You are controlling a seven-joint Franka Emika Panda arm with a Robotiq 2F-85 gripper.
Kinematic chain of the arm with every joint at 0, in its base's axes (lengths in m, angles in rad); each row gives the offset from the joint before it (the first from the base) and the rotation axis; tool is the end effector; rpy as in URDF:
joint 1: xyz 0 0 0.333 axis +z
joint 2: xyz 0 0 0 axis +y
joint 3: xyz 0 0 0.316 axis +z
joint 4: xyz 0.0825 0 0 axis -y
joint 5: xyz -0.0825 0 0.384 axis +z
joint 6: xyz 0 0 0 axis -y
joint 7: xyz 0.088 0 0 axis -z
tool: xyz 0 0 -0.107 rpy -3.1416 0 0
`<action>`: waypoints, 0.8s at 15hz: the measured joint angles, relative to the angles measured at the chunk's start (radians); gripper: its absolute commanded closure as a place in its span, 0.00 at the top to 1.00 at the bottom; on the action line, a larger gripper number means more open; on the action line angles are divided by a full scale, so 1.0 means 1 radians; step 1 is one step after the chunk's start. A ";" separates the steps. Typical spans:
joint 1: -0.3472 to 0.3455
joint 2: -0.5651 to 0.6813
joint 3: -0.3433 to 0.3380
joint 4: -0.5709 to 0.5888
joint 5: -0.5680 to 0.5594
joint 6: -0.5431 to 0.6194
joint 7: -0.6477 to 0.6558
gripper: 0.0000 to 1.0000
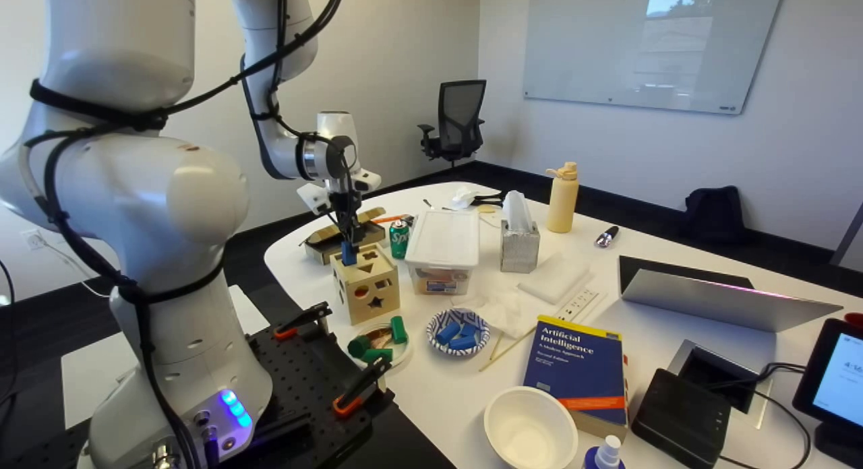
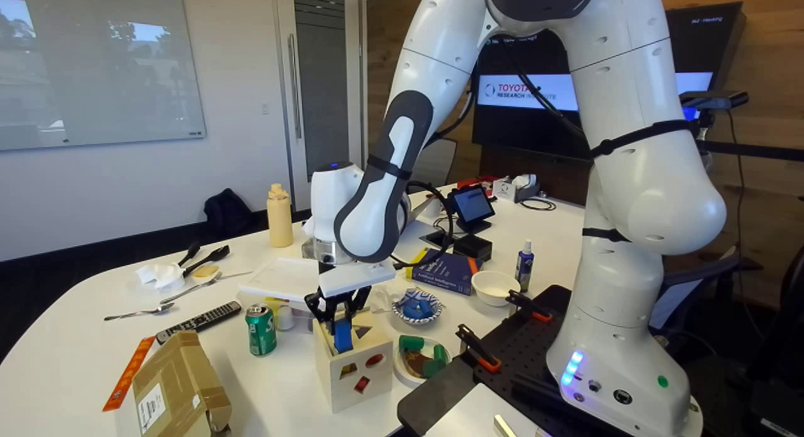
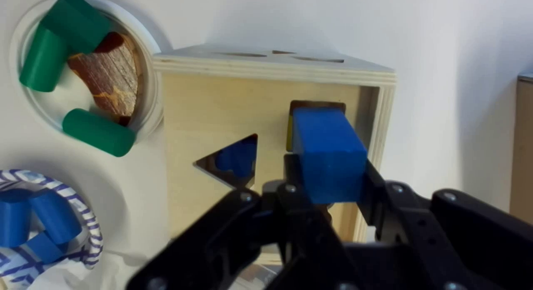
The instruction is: Move the blue bock to the brown box
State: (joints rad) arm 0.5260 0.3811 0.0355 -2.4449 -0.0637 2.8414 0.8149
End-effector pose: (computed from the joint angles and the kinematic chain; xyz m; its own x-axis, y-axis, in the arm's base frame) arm 0.4050 0.2601 0.1507 0.9808 -0.1941 0.0156 -0.1940 -0.9810 -0.0070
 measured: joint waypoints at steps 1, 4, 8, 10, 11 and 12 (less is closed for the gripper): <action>0.011 0.002 -0.011 0.000 -0.009 0.001 0.013 0.09; 0.043 0.011 -0.040 0.000 -0.049 0.001 0.048 0.59; 0.060 0.021 -0.054 0.000 -0.056 0.002 0.055 0.80; 0.060 0.021 -0.054 0.000 -0.056 0.002 0.055 0.95; 0.059 0.021 -0.054 0.001 -0.056 0.003 0.055 1.00; 0.059 0.021 -0.054 0.002 -0.056 0.003 0.055 1.00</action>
State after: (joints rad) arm 0.5855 0.4017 -0.0184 -2.4429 -0.1195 2.8445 0.8702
